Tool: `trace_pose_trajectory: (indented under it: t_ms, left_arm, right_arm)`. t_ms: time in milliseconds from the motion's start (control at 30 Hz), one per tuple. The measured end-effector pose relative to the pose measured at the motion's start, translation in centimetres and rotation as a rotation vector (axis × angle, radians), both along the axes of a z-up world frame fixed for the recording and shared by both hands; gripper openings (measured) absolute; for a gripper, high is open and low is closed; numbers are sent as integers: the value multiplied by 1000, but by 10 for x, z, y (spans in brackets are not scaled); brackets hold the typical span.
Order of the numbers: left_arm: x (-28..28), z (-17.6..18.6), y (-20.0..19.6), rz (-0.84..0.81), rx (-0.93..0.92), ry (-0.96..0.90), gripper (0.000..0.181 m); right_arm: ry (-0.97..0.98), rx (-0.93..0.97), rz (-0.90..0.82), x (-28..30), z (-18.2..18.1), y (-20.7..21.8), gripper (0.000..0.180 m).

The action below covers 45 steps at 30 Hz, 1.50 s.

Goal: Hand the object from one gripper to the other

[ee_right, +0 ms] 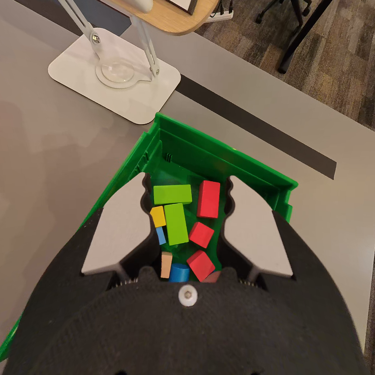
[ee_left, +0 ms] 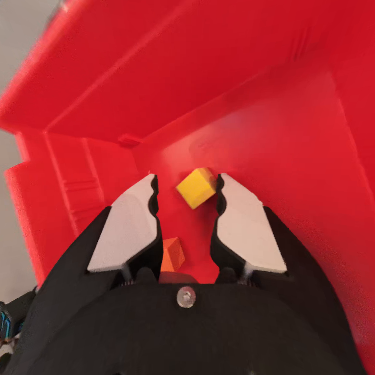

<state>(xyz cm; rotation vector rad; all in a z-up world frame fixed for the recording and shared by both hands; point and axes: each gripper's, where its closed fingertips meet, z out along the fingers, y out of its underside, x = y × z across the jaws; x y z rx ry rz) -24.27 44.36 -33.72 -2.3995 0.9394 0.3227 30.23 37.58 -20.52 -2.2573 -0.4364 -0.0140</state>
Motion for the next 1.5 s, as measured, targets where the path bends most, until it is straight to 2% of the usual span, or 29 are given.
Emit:
trace_pose_trajectory:
  t_ms: [33, 133, 233, 267, 367, 467, 633, 833, 1000, 1233, 1367, 1500]
  left_arm:
    - [6, -3, 0, -24, -17, -21, 43]
    - [7, -6, 3, -31, -25, 4, 26]
    - [1, -4, 5, 6, -11, 24, 19]
    - [2, -2, 6, 0, 7, 13, 19]
    - [0, 9, 1, 28, 6, -45, 60]
    - [-2, 5, -9, -17, -63, -23, 67]
    - [-4, -2, -7, -56, -79, 23, 40]
    - [1, 9, -4, -37, -11, -53, 38]
    - [21, 47, -7, -89, 134, -238, 38]
    - [70, 130, -37, -322, 384, -506, 38]
    - [113, 190, -75, -509, 507, -681, 38]
    - [161, 241, -125, -707, 573, -812, 38]
  right_arm:
    - [-1, 3, 1, -1, 1, 0, 70]
    - [-1, 10, 1, 0, 5, -1, 70]
    - [4, 24, 4, 0, 10, -2, 70]
    - [4, 29, 7, 0, 12, -2, 70]
    - [10, 43, 13, -2, 17, -3, 70]
    - [12, 54, 22, -6, 21, -3, 69]
    - [3, 58, 37, -12, 25, -4, 69]
    - [6, 105, 56, -19, 42, -7, 69]
    - [65, 197, 171, -57, 73, -14, 69]
    - [381, 244, 538, -191, 109, -46, 68]
    - [629, 196, 711, -267, 108, -67, 66]
    - [825, 181, 833, -315, 110, -87, 63]
